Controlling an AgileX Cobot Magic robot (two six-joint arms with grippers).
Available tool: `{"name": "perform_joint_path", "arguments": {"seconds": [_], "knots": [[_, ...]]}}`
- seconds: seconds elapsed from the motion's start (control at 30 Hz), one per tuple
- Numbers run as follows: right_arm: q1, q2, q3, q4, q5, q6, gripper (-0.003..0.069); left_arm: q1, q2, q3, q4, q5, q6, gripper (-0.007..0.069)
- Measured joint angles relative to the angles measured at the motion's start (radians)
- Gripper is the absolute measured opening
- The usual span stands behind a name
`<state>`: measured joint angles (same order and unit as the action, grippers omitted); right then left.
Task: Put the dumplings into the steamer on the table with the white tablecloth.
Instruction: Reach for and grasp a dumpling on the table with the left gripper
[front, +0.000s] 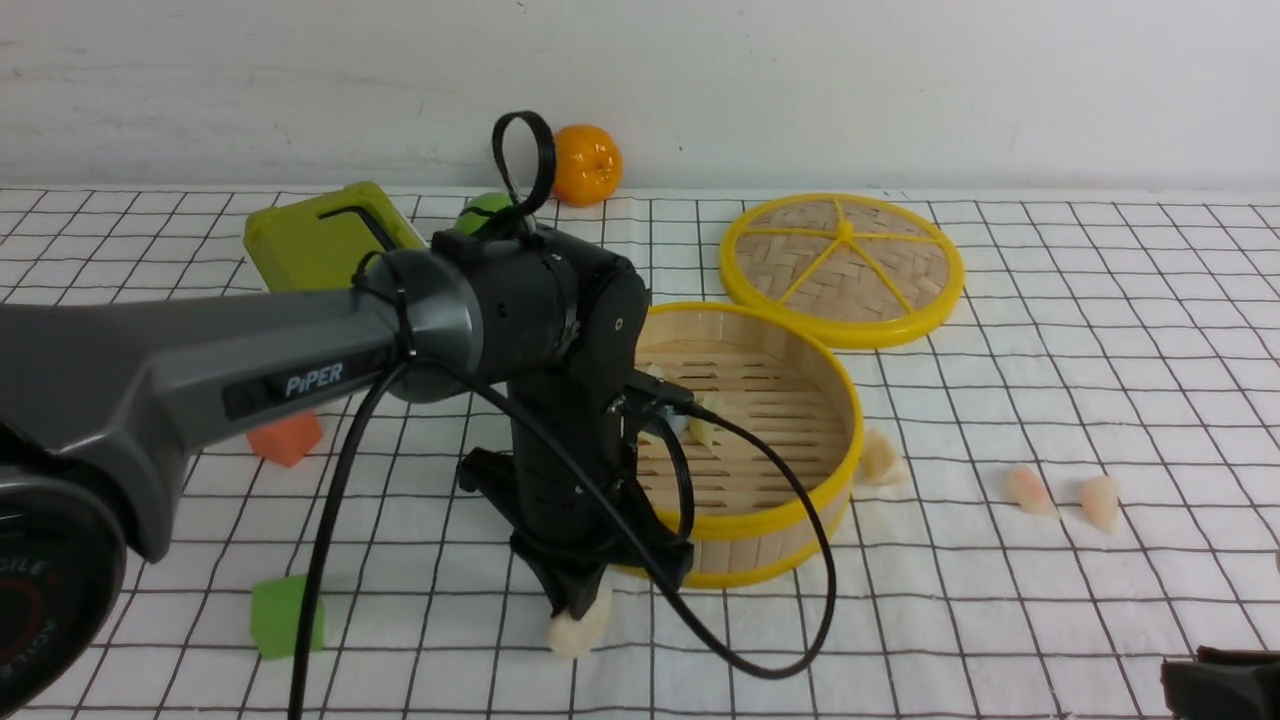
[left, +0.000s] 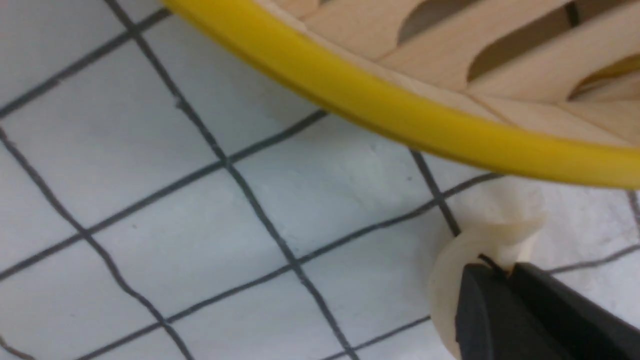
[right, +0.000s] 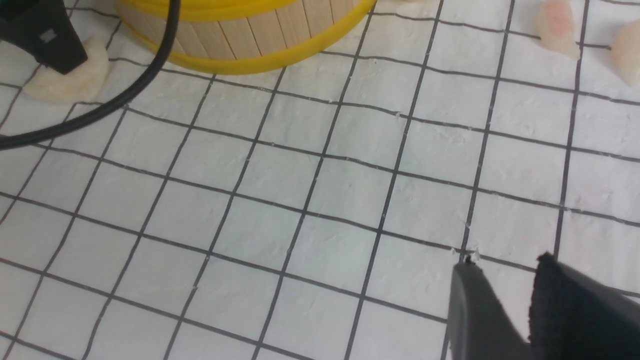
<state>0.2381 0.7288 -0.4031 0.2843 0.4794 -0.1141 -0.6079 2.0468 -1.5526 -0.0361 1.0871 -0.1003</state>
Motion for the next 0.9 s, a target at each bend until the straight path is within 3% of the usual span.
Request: {"name": "perform_joint_path", "arguments": {"seconds": [0.53,0.63,0.8,0.9], "knots": [[0.000,0.000,0.000,0.000,0.000,0.000,0.0197,-0.002,-0.121,0.002,-0.080,0.031,0.006,0.0010],[0.000,0.000,0.000,-0.004,0.000,0.000,0.0199,-0.002,-0.086,0.002,-0.065,0.035,0.006,0.0089],[0.000,0.000,0.000,-0.013,0.000,0.000,0.0199,-0.002,-0.014,0.002,-0.025,0.015,0.008,0.0319],[0.000,0.000,0.000,-0.015,0.000,0.000,0.0199,-0.002,0.012,0.002,-0.030,0.006,0.030,0.0355]]}}
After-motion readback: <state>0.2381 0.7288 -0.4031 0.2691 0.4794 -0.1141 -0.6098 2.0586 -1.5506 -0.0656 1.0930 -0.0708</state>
